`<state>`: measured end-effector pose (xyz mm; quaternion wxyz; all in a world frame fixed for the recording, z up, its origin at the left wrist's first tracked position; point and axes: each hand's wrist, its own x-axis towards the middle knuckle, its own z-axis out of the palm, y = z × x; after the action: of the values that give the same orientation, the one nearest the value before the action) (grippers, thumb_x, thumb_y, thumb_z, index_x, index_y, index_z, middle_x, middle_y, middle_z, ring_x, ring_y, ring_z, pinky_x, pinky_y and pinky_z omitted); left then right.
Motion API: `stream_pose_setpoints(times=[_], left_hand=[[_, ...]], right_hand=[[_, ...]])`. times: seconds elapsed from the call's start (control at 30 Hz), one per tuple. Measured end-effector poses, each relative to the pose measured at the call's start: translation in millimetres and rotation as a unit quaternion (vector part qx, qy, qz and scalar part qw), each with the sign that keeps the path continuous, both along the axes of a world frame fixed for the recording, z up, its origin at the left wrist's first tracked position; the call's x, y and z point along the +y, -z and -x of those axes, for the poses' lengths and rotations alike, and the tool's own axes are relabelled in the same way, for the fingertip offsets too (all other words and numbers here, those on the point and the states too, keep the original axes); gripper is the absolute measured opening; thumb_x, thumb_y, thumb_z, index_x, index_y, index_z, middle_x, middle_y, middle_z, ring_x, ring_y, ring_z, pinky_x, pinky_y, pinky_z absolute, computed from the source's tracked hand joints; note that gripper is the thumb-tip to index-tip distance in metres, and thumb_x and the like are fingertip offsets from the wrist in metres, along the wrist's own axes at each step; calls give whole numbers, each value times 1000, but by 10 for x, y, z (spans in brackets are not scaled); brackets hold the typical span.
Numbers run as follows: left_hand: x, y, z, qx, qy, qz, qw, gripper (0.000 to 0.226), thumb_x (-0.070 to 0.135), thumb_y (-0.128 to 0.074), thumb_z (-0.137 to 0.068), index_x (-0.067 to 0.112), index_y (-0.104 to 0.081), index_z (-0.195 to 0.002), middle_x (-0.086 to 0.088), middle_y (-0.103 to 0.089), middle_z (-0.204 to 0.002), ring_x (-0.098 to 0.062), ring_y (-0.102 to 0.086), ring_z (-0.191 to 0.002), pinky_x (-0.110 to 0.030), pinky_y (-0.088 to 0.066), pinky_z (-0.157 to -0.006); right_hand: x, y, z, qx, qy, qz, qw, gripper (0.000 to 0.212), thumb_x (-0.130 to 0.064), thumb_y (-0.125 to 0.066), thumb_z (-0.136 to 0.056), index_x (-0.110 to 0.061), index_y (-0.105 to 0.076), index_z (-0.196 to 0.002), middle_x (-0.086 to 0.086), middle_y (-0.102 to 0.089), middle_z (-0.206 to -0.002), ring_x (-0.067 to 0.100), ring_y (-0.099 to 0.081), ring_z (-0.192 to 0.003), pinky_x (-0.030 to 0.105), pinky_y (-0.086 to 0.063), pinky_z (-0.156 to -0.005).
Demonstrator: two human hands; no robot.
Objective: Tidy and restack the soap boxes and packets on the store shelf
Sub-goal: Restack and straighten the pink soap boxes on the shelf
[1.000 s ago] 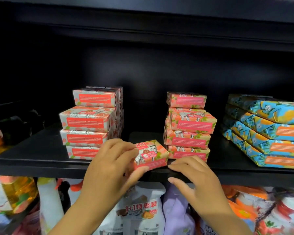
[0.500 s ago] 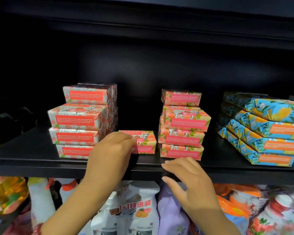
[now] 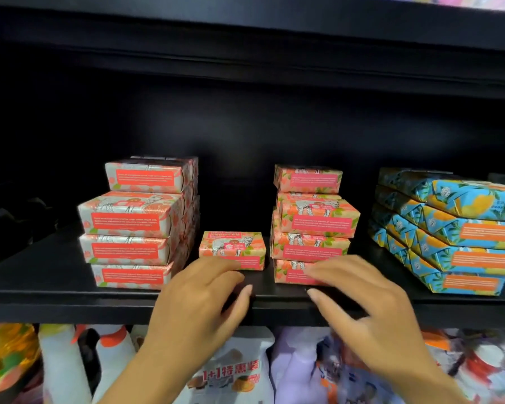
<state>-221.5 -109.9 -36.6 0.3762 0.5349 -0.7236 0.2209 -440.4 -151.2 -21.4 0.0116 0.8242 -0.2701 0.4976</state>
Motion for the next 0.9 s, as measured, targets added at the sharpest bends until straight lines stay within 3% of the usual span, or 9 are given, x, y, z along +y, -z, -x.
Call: stream_pose_setpoints(times=[0.13,0.27,0.33,0.47,0.6,0.67,0.8,0.9], left_hand=[[-69,67,-27,12,-3,3,1000,38,41,-47,-87,15,-71,-73,6,-66,-71,-15,-63,-68,-29,-51,-52],[-89,90,-22,26,-23,28,999,37,42,-48,-87,18,-71,-70,8,-65,-69,-13,-62,-66,-27,-48,-44],[-104,118,-28,31,-20,37,999,38,42,-48,-88,18,-71,-70,8,-66,-69,-13,-63,-66,-29,-48,-43],[-117,151,-44,32,-14,32,999,38,43,-48,-87,18,-71,-70,9,-66,-70,-12,-62,-66,-29,-47,-42],[-74,104,-30,58,-16,4,998,42,51,-45,-86,21,-71,-72,11,-66,-70,-8,-61,-64,-19,-43,-46],[-18,33,-20,129,3,-19,991,44,57,-41,-87,26,-70,-76,16,-65,-71,-1,-60,-65,-16,-42,-50],[21,-173,6,356,132,-37,924,41,62,-48,-79,28,-71,-73,13,-70,-73,-3,-65,-71,-14,-48,-61],[-16,-414,60,468,208,-151,845,58,77,-56,-62,22,-73,-72,-6,-68,-61,-14,-60,-52,-21,-46,-45]], right_hand=[[-134,-441,48,22,55,92,994,27,-22,-68,-80,-10,-68,-104,-4,-63,-106,8,-54,-104,18,-40,-93],[-375,-618,-15,144,114,18,983,61,-36,-74,-74,-13,-54,-127,-1,-54,-127,13,-43,-121,25,-32,-102],[-428,-587,-53,172,123,2,977,68,-40,-74,-72,-14,-50,-130,0,-52,-129,15,-41,-121,27,-31,-100],[-384,-467,-103,130,146,55,979,58,-28,-79,-69,-10,-57,-120,5,-58,-118,22,-49,-110,39,-43,-92],[-313,-408,-87,118,125,131,976,46,-8,-77,-70,-5,-62,-113,9,-62,-108,24,-53,-102,37,-47,-83],[-263,-403,-76,113,107,158,975,40,-5,-74,-73,-2,-64,-112,11,-63,-106,23,-52,-101,35,-47,-82],[-129,-423,-120,78,70,231,967,31,-3,-65,-76,1,-67,-106,13,-65,-101,26,-54,-94,40,-47,-76],[-46,-426,-241,47,42,315,947,18,-7,-63,-86,1,-70,-100,15,-68,-96,29,-60,-93,43,-48,-78]])
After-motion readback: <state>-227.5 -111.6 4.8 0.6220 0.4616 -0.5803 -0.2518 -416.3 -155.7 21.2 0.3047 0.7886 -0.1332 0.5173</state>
